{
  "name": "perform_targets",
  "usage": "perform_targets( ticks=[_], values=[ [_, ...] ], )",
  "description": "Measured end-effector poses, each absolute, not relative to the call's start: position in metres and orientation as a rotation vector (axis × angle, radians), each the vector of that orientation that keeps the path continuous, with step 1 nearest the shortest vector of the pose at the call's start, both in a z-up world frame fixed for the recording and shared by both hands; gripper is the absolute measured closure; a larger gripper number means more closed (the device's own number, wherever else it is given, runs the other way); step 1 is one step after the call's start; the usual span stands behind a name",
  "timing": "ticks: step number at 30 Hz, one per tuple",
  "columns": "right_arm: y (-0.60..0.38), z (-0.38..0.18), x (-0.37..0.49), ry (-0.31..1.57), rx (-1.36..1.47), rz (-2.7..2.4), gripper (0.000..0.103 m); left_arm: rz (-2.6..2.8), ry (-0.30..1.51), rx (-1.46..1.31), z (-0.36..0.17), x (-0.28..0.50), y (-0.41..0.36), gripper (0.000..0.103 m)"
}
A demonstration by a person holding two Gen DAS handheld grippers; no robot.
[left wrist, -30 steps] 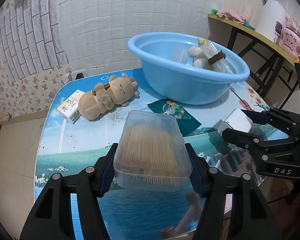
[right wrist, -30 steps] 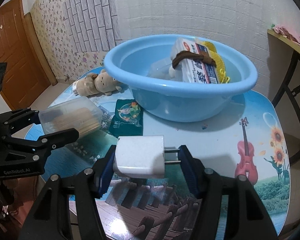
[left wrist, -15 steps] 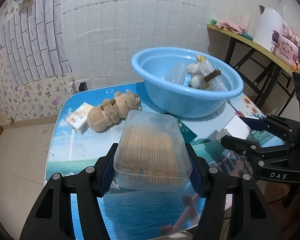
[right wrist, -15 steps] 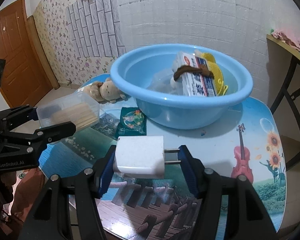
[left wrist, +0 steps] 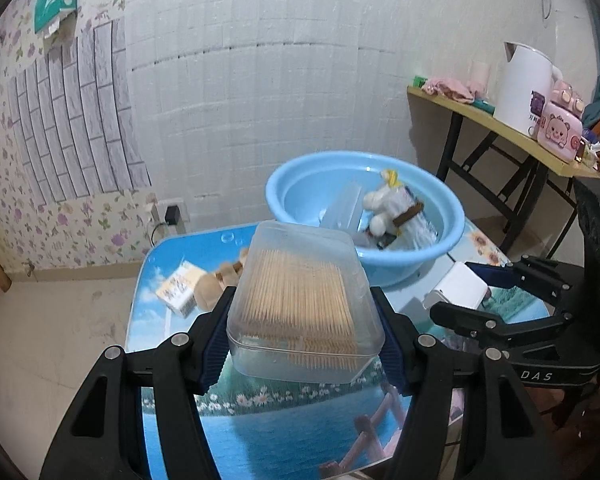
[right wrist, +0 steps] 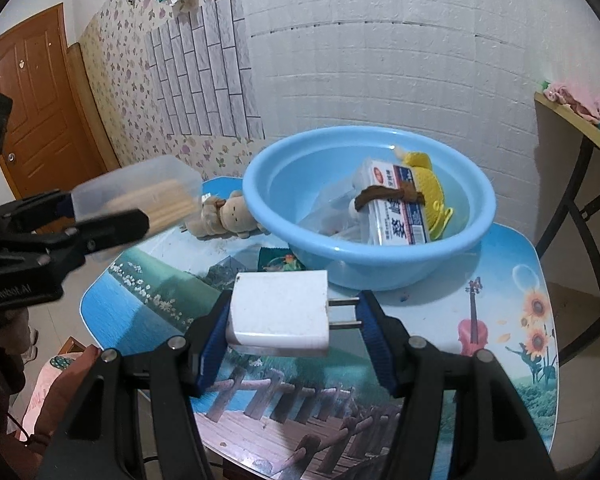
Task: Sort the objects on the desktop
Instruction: 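Carry the toothpick box and charger plug over the blue basin with both grippers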
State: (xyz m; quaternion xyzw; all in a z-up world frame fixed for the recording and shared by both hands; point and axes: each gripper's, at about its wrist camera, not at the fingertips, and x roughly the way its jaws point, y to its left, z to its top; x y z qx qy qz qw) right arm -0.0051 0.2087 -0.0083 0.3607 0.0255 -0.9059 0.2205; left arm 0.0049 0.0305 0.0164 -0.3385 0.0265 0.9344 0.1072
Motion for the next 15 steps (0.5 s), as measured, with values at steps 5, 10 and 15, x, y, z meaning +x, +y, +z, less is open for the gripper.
perform_targets(
  ticks=[5, 10, 15],
  values=[
    [0.215, 0.000, -0.008, 0.053, 0.969, -2.518, 0.043, 2.756, 0.100, -0.951, 0.032, 0.000, 0.036, 0.040],
    [0.222, 0.004, -0.017, 0.041, 0.959, -2.538, 0.043, 2.744, 0.119, -0.918, 0.040, -0.011, 0.048, 0.040],
    [0.231, 0.008, -0.031, 0.028, 0.950, -2.564, 0.043, 2.711, 0.136, -0.929, 0.039, -0.027, 0.063, 0.040]
  ],
)
